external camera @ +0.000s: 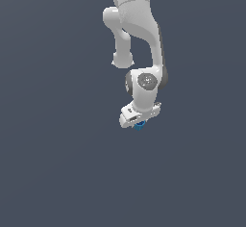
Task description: Pick up the object and move it to a goal position.
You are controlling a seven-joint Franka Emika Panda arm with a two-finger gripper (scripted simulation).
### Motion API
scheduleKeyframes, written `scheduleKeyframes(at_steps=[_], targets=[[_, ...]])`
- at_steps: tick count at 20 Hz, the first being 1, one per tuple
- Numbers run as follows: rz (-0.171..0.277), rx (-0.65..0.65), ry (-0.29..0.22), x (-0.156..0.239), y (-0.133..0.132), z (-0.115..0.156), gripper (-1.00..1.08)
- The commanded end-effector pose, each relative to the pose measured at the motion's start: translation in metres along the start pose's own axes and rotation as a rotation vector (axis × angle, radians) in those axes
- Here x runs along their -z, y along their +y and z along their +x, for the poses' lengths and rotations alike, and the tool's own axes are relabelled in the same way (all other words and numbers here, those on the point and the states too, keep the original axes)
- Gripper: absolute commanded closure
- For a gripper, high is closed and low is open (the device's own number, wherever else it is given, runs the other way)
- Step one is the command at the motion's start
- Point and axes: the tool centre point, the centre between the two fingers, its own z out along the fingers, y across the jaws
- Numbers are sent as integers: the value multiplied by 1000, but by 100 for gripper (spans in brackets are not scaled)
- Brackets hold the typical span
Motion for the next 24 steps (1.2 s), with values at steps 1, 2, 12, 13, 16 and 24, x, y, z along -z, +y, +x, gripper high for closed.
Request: scheduleKeyframes(at_steps=[1,2,12,13,16,24], targets=[[0,1,0,-1,0,0,108],[0,1,0,-1,0,0,108],[0,0,0,7,8,-6,108],[0,0,0,10,11,-8,108],[0,0,0,21,22,-16,108],[0,0,0,70,72,-54,108]])
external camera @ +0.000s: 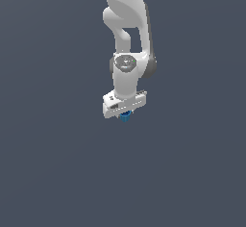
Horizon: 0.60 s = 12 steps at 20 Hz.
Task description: Pick up the object and move it to a goal position.
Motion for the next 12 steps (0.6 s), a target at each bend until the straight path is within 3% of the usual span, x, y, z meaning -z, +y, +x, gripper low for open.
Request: scheduleKeyframes(at_steps=[1,12], targets=[[0,-1,2,20,20,-14,108],[1,0,3,106,109,-77,108]])
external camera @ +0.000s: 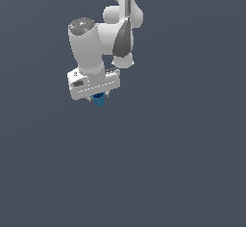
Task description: Pick up the object and move it to a goal position.
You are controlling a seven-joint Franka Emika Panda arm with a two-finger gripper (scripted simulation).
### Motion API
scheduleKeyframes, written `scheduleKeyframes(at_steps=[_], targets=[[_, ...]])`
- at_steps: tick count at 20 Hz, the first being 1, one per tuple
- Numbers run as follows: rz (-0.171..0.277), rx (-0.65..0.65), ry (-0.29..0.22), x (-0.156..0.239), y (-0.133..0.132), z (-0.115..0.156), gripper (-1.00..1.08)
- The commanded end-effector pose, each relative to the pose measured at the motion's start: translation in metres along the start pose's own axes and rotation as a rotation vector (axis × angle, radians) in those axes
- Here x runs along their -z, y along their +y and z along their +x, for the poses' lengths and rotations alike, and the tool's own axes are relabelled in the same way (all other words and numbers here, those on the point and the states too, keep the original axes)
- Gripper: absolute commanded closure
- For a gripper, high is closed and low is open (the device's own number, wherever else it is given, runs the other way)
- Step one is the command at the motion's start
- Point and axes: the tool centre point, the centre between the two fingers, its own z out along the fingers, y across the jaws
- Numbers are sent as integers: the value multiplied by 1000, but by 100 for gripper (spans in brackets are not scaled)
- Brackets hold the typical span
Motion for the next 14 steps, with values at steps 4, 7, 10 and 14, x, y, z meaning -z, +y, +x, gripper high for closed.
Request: scheduleKeyframes(at_steps=[4,7,10,14], targets=[[0,1,1,36,37,-25,108],[0,1,0,49,51,-34,108],[-1,1,0,57,60,-39,108],[-1,1,0,61,65,-41,108]])
